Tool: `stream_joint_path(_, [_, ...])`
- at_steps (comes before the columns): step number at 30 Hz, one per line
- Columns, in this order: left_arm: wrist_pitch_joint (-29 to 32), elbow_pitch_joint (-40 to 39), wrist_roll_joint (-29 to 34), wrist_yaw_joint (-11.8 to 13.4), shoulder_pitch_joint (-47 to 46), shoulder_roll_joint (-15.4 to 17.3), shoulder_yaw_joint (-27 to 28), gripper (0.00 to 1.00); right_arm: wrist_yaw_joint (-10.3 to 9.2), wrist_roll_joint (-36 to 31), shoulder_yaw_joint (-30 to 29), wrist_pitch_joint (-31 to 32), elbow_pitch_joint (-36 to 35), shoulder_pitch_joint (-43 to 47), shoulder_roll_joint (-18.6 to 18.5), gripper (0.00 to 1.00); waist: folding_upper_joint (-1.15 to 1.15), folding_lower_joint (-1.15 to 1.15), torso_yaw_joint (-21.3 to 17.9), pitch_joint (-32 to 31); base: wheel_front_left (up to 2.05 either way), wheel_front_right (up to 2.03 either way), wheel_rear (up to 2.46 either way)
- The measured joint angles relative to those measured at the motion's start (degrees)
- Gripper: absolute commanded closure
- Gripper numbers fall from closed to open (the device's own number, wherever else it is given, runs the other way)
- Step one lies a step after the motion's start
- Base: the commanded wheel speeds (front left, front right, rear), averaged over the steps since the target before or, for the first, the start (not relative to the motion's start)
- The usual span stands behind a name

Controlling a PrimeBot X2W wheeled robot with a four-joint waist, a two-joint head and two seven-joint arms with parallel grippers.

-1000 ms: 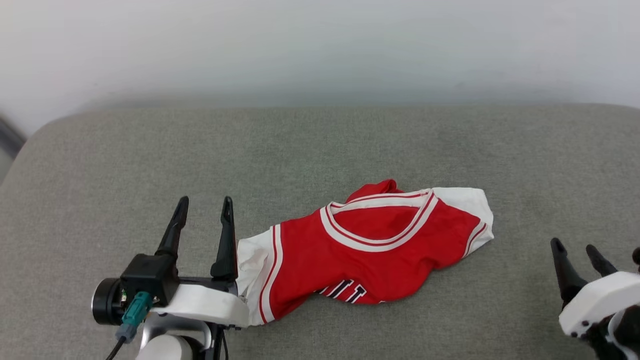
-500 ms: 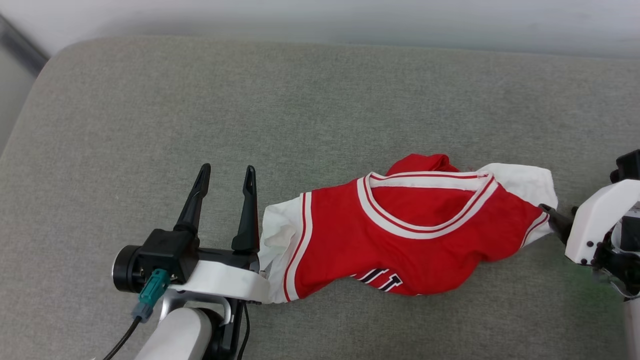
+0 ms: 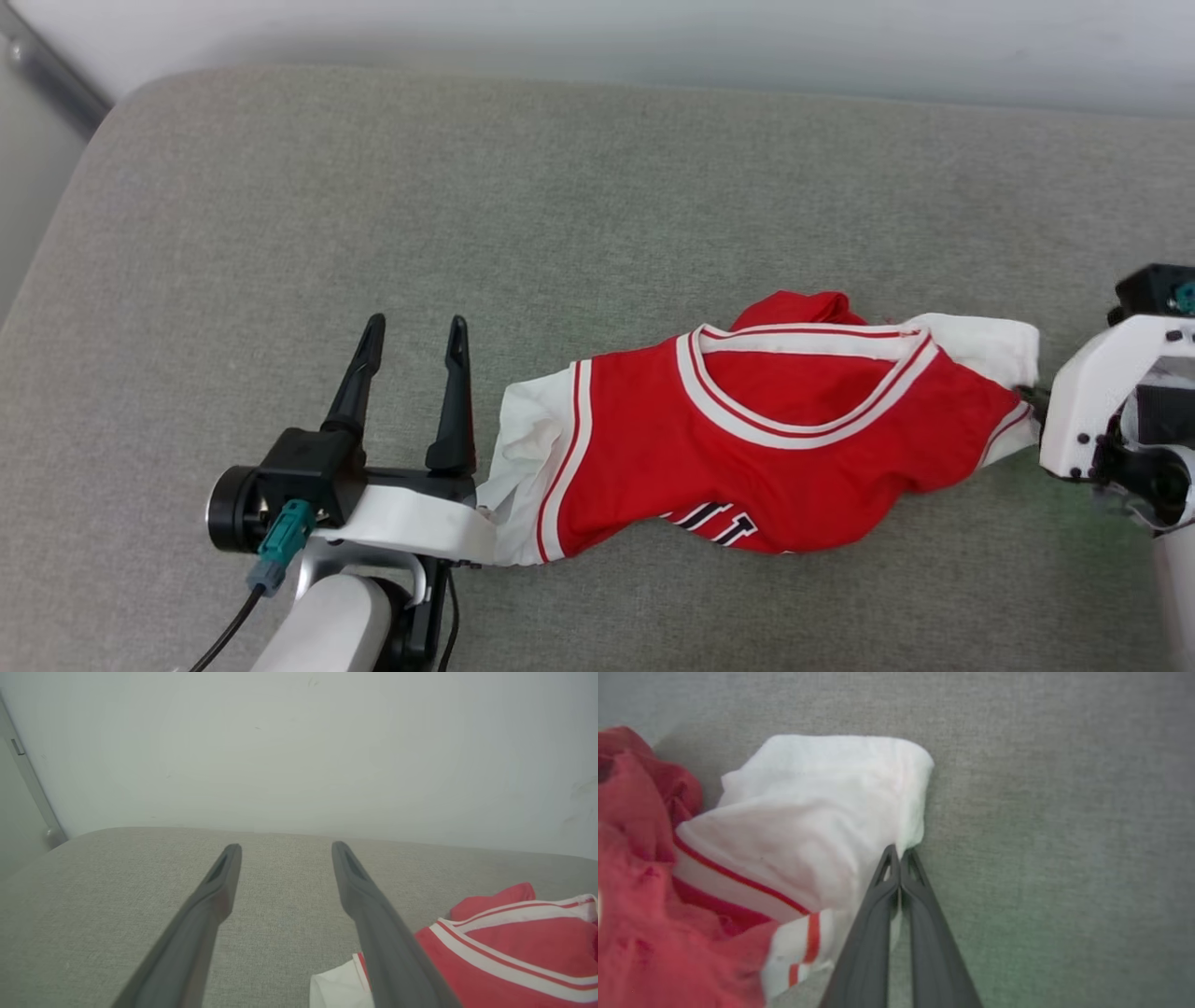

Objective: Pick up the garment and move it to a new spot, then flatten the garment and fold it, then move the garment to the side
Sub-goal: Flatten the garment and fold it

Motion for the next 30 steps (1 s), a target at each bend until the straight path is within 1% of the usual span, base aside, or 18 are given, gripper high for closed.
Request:
stream_joint_path(2, [0.0, 0.2, 0.0, 0.1, 0.4, 0.2, 0.3, 0.0, 0.0, 0.5, 0.9, -0.8, -2.2, 0.0, -0.3, 1.0, 0.0, 0.0, -0.6, -0.8, 0.0, 0.0, 0.0])
stream_joint_path(6, [0.0, 0.3, -0.1, 0.4, 1.4, 0.8, 0.8, 0.0, 0.0, 1.0, 0.8, -0.9, -9.3, 0.7, -2.4, 1.0, 0.0, 0.0, -2.4, -2.4, 0.0, 0.0, 0.0])
stream_joint_path(9, [0.0, 0.4, -0.6, 0.5, 2.2, 1.2, 1.2, 0.0, 0.0, 0.9, -1.7, 0.2, -14.9, 4.0, -3.3, 1.0, 0.0, 0.0, -4.0, -3.7, 0.0, 0.0, 0.0])
stream_joint_path(13, [0.1, 0.4, -1.0, 0.9, 3.5, 1.5, 1.4, 0.0, 0.0, 0.0, -8.5, 3.1, -20.3, 10.4, -2.8, 1.0, 0.0, 0.0, -6.0, -5.3, 0.0, 0.0, 0.0])
stream_joint_path(16, [0.4, 0.0, -1.2, 1.1, 3.9, 1.5, 1.4, 0.0, 0.0, -0.2, -14.8, 4.9, -20.8, 16.3, -0.8, 1.0, 0.0, 0.0, -7.2, -6.0, 0.0, 0.0, 0.0])
stream_joint_path(19, [0.7, 0.0, -1.5, 1.4, 4.6, 1.7, 1.4, 0.0, 0.0, -0.1, -19.2, 5.3, -18.3, 21.6, 2.2, 1.0, 0.0, -0.01, -7.7, -6.5, 0.0, 0.0, 0.0])
stream_joint_path(21, [1.2, 0.1, -1.6, 1.6, 5.1, 1.9, 1.4, 0.0, 0.0, -0.3, -20.8, 4.3, -16.0, 24.0, 3.9, 1.0, 0.0, 0.0, -7.8, -6.6, 0.0, 0.0, 0.0])
stream_joint_path(23, [1.5, 0.1, -1.7, 1.8, 5.1, 2.1, 1.6, 0.0, 0.0, -0.3, -21.2, 1.9, -13.7, 24.8, 5.6, 1.0, 0.0, 0.0, -7.9, -6.5, 0.0, 0.0, 0.0])
stream_joint_path(24, [1.6, 0.2, -1.9, 1.8, 5.2, 2.3, 1.7, 0.0, 0.0, -0.2, -21.1, 0.3, -13.0, 24.9, 6.1, 0.64, 0.0, -0.01, -8.0, -6.5, 0.0, 0.0, 0.0])
stream_joint_path(25, [1.6, 0.3, -2.0, 1.8, 5.3, 2.5, 1.8, 0.0, 0.0, -0.2, -21.0, -1.8, -12.6, 24.9, 6.4, 0.09, 0.0, 0.0, -8.1, -6.5, 0.0, 0.0, 0.0])
stream_joint_path(26, [1.6, 0.3, -2.0, 1.9, 5.5, 2.7, 1.8, 0.0, 0.0, -0.2, -20.7, -3.8, -12.2, 24.8, 6.6, 0.0, 0.0, 0.0, -8.2, -6.5, 0.0, 0.0, 0.0])
stream_joint_path(30, [2.1, 0.5, -2.4, 2.3, 6.6, 3.1, 2.2, 0.0, 0.0, -0.2, -18.9, -15.1, -12.3, 24.7, 6.7, 0.0, 0.0, 0.0, -8.4, -7.3, 0.0, 0.0, 0.0])
